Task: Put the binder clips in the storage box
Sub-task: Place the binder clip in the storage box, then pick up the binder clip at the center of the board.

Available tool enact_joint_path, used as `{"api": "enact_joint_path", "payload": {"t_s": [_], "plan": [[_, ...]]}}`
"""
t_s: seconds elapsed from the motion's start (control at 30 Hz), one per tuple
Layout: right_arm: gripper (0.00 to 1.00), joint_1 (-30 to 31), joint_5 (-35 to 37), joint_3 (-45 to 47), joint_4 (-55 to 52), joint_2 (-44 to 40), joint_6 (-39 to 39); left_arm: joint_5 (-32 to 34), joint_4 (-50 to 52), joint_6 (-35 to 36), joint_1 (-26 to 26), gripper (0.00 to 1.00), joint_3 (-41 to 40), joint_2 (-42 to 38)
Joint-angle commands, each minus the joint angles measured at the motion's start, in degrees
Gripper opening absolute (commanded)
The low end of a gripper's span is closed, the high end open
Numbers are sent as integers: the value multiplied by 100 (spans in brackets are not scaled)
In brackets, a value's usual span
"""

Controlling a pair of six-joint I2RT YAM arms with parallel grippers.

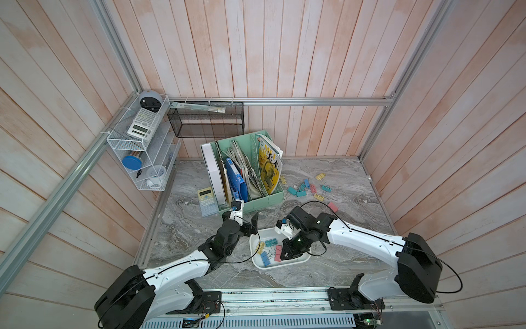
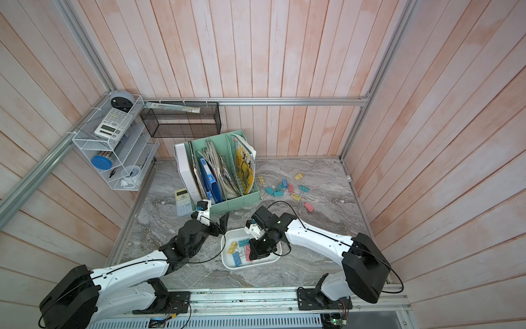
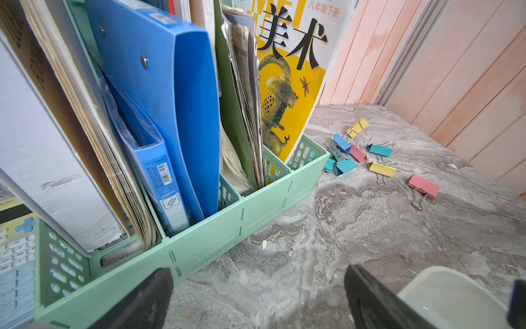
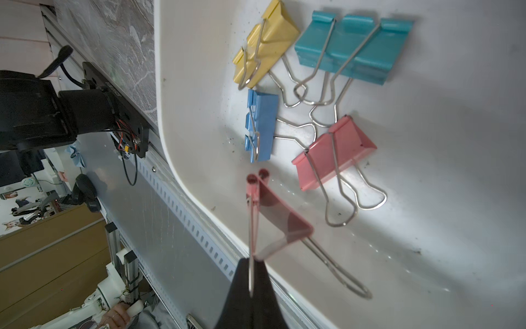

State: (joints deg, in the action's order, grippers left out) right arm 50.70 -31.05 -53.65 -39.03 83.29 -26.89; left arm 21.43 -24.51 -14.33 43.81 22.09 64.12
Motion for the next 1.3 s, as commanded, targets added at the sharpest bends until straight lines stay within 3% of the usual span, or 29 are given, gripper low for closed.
{"api": "enact_joint_path", "payload": {"t_s": [0.0,0.2,0.4,0.63,0.8,0.9,0.97,1.03,1.17,1.27], "plan": [[0,61,124,-234,-48,274,181,10,-124,89,31,100,-19,-14],[4,62,189,-526,-224,740,324,10,-115,75,30,100,-10,-5],[16,81,154,-657,-30,1007,301,15,-91,96,31,100,7,4],[20,-8,579,-954,-178,715,467,32,-89,97,30,100,-17,-66],[25,-692,968,-974,240,29,415,-5,-98,75,30,100,-19,-58],[28,-1401,1871,-778,636,-530,237,9,-82,113,31,100,-2,3],[31,-1879,2866,-439,1080,-909,-265,28,-80,131,32,100,22,37],[32,-2496,3624,244,1896,-1302,-1289,10,-82,143,32,100,36,84],[33,-3525,3593,1618,3923,-1701,-3363,-16,-54,142,37,100,85,153],[37,-3705,3994,1359,3395,-1393,-4153,-69,-31,149,33,100,123,228]]}}
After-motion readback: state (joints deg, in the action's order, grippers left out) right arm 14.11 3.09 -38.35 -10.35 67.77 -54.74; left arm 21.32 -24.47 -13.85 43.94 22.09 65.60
